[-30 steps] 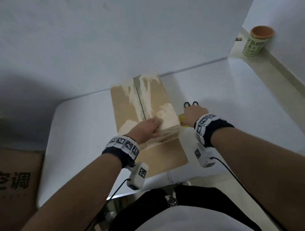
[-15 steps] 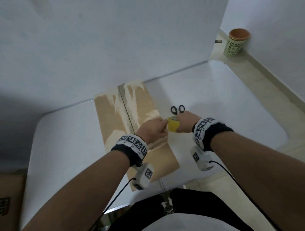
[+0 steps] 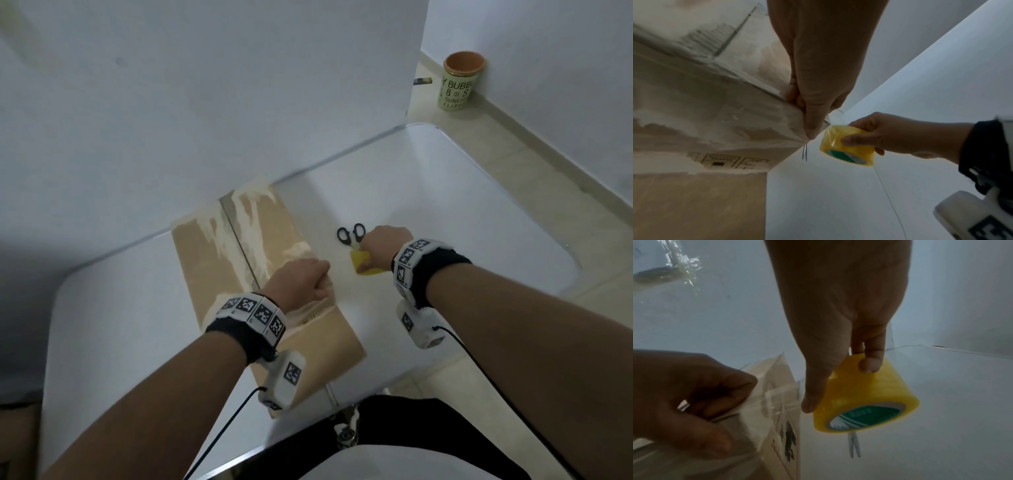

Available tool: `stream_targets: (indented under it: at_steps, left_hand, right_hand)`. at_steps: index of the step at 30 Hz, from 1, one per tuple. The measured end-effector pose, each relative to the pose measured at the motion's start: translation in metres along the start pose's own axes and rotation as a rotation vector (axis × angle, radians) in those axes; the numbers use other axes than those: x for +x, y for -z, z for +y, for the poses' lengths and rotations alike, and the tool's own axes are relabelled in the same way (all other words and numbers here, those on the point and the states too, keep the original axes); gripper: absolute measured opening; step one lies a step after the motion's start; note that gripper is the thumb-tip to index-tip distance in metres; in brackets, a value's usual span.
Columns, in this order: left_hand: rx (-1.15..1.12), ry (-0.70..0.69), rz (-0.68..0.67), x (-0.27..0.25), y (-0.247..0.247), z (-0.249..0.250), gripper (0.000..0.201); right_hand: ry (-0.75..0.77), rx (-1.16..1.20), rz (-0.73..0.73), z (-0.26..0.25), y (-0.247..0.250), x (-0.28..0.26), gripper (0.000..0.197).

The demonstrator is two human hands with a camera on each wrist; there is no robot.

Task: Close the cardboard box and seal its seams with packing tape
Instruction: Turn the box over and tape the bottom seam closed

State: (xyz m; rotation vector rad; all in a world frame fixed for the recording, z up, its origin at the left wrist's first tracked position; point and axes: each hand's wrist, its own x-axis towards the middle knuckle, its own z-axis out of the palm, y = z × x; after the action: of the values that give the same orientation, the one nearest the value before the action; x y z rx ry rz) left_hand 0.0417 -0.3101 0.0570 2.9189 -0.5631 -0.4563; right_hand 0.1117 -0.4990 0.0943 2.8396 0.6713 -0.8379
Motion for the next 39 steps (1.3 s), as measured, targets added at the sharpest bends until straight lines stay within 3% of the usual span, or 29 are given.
stream_targets:
  at_steps: [6,14,20,23,24,28,33,36,39]
  left_hand:
    - [0.001,0.0,-0.015,0.002,0.001,-0.001,0.029]
    - [-0.021,0.005,-0.025,-0.002,0.005,0.0,0.032]
    - [-0.088,0.055,-0.241,0.017,0.036,0.005,0.032]
    - [-0.208,0.078,-0.082,0.05,0.057,0.009,0.033]
    - [-0.238,0.074,-0.087,0.061,0.059,0.011,0.039]
    - [-0.152,0.102,-0.343,0.089,0.052,0.023,0.072]
    - [-0.381,0.147,-0.486,0.097,0.054,0.017,0.035]
    - [-0.474,0.223,-0.475,0.095,0.053,0.012,0.027]
    - [-0.688,0.351,-0.427,0.095,0.055,0.006,0.026]
  right_hand:
    - [0.065,0.153,-0.06,0.014,-0.002,0.006,0.04]
    - [0.046,0.081,0.005,0.0,-0.003,0.019,0.03]
    - [0.167,0.149,0.004,0.011,0.006,0.025,0.037]
    - [0.193,0.16,-0.01,0.01,0.009,0.029,0.032]
    - [0.198,0.146,-0.026,0.009,0.011,0.03,0.032]
    - [0.23,0.145,-0.027,0.015,0.017,0.03,0.03]
    - [0.243,0.461,0.177,0.045,0.014,0.041,0.025]
    - [0.126,0.537,0.322,0.072,0.017,0.061,0.02]
    - [-0.018,0.547,0.246,0.095,0.003,0.082,0.026]
